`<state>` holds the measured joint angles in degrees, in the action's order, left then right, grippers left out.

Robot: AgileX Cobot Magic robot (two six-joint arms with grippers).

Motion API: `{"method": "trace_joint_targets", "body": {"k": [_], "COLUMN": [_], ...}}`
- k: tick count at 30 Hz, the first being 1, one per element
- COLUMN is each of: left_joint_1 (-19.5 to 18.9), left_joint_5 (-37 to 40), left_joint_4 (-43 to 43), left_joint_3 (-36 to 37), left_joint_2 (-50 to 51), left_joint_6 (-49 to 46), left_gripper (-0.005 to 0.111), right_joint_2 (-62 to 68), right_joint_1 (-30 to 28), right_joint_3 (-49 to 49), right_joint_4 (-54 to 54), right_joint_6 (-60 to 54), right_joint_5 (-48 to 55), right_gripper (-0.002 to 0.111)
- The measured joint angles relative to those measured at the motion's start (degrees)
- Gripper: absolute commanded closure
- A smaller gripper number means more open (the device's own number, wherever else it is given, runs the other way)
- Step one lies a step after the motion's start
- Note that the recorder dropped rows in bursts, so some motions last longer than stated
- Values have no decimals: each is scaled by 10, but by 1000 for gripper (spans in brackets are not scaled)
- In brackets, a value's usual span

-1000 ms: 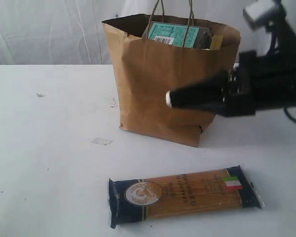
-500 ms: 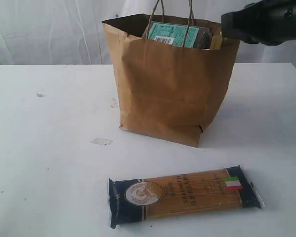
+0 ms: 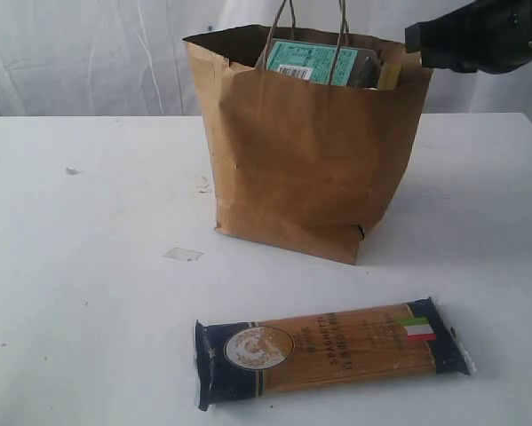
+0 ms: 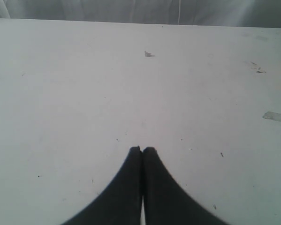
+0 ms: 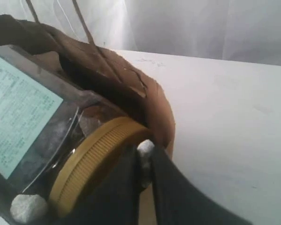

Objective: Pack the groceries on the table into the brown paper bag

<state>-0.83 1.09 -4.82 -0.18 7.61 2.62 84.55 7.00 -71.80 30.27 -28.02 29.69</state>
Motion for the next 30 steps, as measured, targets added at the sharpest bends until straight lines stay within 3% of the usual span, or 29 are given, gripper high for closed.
{"method": "trace_joint_targets", "body": {"k": [5,18,22,25,30], "left_joint_1": [0,0,0,0,0], "left_joint_5": [0,0,0,0,0], "left_joint_4": [0,0,0,0,0], "left_joint_3": [0,0,0,0,0], "left_joint_2": [0,0,0,0,0], "left_joint_6": [0,0,0,0,0], "left_gripper": [107,107,107,107,107], "right_joint_2": [2,2,-2,-22,-90], "right_joint_1": [0,0,0,0,4], "right_joint_3": [0,-1,-1,-1,-1], "right_joint_4": [-1,-1,-2,-3,-6], "right_joint_6": [-1,-2,-2,-2,-11], "right_joint_5": [-6,-5,45,78,89], "right_gripper": [91,91,95,108,108]}}
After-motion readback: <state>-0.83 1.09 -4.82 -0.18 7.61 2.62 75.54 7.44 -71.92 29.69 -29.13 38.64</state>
